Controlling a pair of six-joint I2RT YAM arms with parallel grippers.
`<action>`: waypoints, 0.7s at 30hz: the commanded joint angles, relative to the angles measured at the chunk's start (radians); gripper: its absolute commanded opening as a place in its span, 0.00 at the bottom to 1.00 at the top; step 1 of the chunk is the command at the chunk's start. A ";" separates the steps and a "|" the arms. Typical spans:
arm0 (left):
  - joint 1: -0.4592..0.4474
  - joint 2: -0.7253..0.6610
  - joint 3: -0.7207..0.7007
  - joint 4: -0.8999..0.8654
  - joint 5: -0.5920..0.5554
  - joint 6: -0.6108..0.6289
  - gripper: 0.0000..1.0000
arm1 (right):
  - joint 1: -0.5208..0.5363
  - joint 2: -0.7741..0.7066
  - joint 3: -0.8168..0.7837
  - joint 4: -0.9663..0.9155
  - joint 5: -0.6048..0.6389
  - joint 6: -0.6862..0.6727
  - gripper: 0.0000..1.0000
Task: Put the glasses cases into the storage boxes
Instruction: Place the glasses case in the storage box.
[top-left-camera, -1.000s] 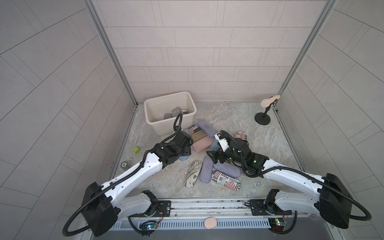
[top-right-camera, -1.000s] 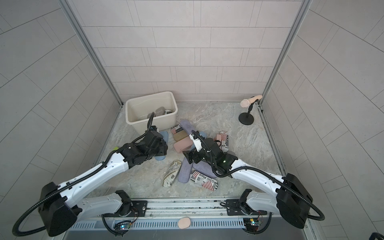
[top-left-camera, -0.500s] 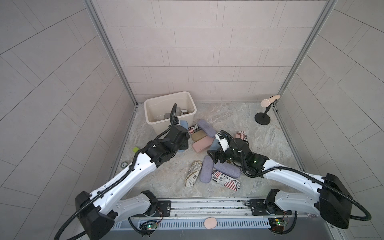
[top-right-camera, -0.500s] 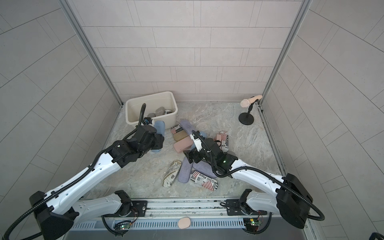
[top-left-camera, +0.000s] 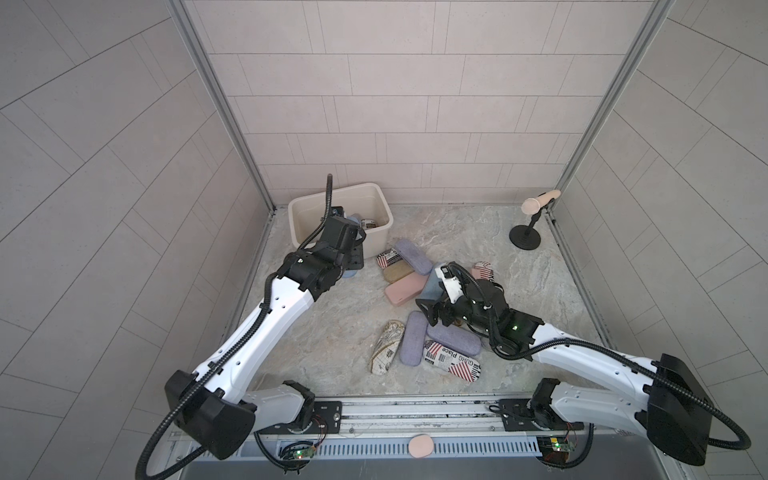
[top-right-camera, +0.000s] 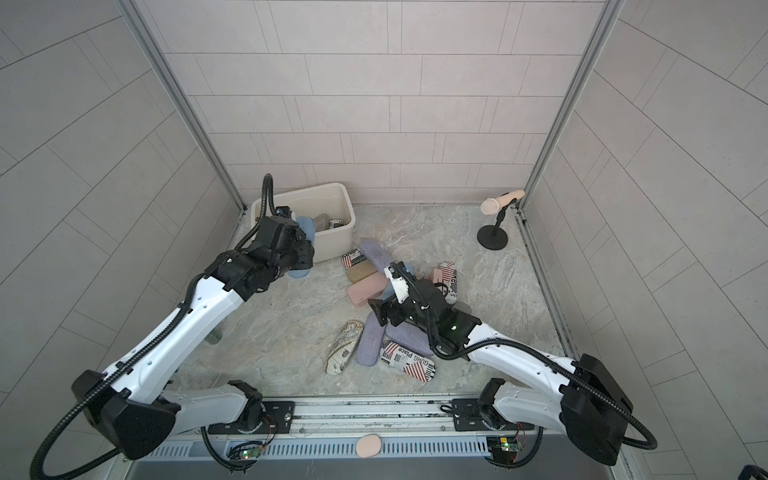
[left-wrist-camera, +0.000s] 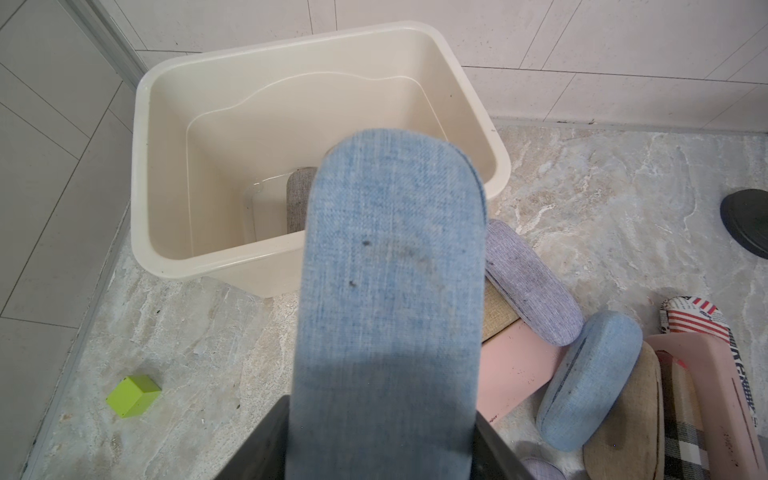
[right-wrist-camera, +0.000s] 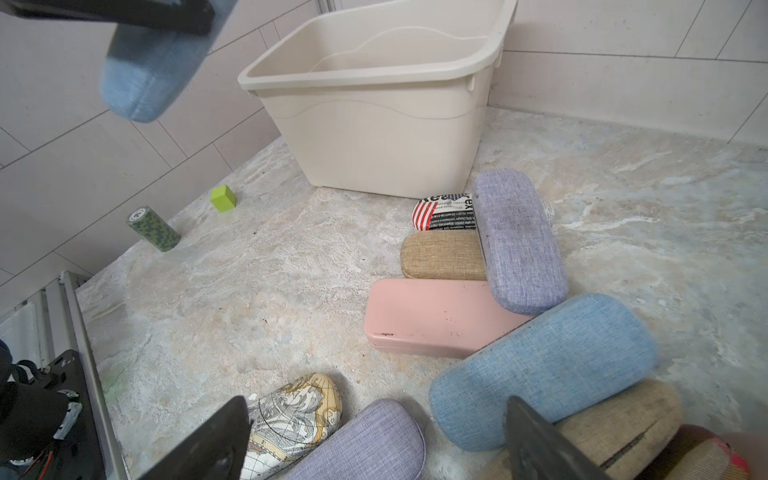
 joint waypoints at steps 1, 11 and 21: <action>0.094 0.037 0.069 0.018 0.096 -0.004 0.58 | 0.001 -0.020 -0.005 0.022 0.011 0.008 0.96; 0.283 0.324 0.370 -0.005 -0.022 0.067 0.55 | 0.001 -0.020 -0.006 0.012 0.033 0.004 0.96; 0.361 0.595 0.535 -0.025 -0.114 0.107 0.54 | 0.001 -0.025 -0.005 0.006 0.066 -0.001 0.96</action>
